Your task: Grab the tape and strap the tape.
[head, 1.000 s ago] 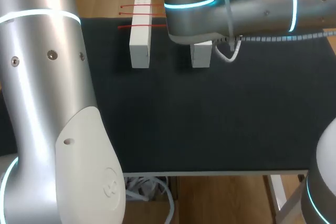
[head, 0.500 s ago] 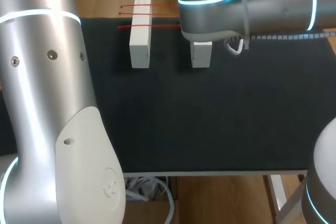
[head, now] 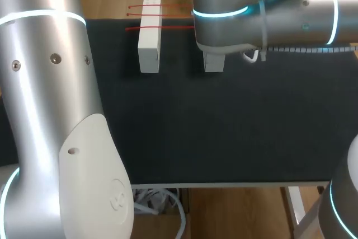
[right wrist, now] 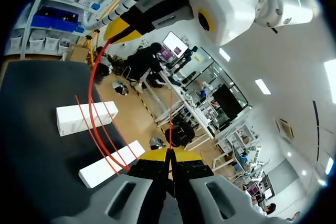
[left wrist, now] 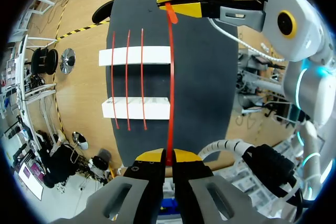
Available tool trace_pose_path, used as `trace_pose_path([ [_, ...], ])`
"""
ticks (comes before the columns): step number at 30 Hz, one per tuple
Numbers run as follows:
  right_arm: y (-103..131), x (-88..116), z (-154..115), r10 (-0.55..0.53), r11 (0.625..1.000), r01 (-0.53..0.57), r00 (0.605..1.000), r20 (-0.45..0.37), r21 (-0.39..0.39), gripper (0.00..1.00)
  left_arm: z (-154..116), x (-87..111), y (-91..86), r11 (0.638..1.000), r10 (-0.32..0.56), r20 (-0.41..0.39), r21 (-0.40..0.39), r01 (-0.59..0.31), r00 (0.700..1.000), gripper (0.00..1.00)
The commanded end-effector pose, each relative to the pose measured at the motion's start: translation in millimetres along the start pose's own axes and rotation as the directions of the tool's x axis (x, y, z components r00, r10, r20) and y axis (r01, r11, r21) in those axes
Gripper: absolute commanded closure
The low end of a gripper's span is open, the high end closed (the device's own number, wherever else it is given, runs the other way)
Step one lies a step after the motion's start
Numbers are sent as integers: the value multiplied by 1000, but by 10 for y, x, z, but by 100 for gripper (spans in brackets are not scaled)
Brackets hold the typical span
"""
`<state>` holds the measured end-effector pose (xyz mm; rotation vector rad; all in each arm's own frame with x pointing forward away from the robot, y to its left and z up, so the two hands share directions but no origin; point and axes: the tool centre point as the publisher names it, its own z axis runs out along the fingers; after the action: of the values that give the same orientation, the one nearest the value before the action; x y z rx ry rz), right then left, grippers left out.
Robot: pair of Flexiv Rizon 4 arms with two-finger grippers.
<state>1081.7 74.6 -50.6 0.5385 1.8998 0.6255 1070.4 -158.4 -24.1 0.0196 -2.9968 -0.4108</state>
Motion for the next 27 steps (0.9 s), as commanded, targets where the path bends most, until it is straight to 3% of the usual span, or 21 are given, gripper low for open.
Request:
trace_pose_path([
  [1, -10, -16, -19, -1, 1000, 1, 1000, -7, -2, 100, -56, -64, -45, 1000, -4, -397, -14, -1, 918, 100],
  [6, -10, -16, -19, -1, 1000, 1, 1000, -7, -2, 100, -56, -64, -45, 1000, -4, -397, -14, -1, 918, 100],
  [11, 2, -66, -31, -132, 988, 131, 991, 10, 76, 100, -56, -64, -45, 1000, -4, -397, -14, -1, 918, 100],
  [19, 53, -125, -54, -250, 959, 240, 967, 53, 150, 100, -56, -64, -45, 1000, -4, -397, -14, -1, 918, 100],
  [27, 198, -70, -22, -327, 938, 317, 943, 61, 140, 100, -56, -64, -45, 1000, -4, -397, -14, -1, 918, 100],
])
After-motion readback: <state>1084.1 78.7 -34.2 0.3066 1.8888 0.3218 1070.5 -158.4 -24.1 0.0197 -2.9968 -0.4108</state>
